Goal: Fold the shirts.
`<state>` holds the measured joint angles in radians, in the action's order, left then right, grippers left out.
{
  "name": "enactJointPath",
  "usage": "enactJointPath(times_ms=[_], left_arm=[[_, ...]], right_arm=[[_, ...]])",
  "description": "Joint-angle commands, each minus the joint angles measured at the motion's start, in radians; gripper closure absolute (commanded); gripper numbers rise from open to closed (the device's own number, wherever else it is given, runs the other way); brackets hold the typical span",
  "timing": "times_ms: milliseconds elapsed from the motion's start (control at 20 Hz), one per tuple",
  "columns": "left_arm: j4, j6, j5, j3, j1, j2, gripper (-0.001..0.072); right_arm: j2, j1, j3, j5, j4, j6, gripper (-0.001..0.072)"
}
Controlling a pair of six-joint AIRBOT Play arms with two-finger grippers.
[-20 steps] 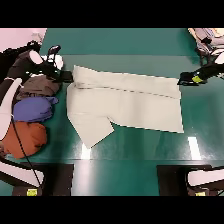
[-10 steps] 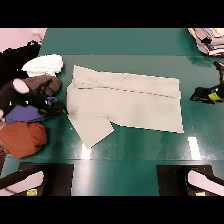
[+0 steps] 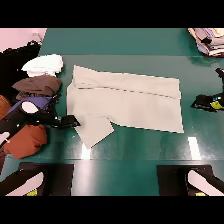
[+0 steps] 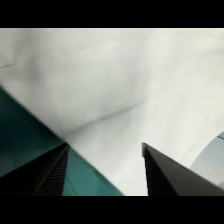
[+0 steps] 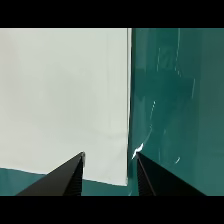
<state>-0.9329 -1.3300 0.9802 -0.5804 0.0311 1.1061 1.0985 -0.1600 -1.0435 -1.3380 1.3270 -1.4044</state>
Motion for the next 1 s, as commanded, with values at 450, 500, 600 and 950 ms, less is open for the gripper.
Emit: enactJointPath(times_ms=[450, 500, 600, 950], left_arm=[[0.019, -0.020, -0.063, 0.019, 0.051, -0.002, 0.0682], [0.019, -0.020, -0.064, 0.019, 0.051, -0.002, 0.0682], [0.019, -0.020, -0.063, 0.019, 0.051, -0.002, 0.0683], [0.018, -0.023, -0.063, 0.019, 0.051, -0.002, 0.0683]], right_arm=[[-0.054, -0.212, 0.344, -0.066, -0.030, 0.013, 0.0323], [-0.040, -0.229, 0.382, -0.044, -0.084, 0.037, 0.0323], [-0.006, -0.235, 0.431, 0.026, -0.182, 0.053, 0.0323], [0.089, -0.132, 0.397, 0.135, -0.258, 0.059, 0.0412]])
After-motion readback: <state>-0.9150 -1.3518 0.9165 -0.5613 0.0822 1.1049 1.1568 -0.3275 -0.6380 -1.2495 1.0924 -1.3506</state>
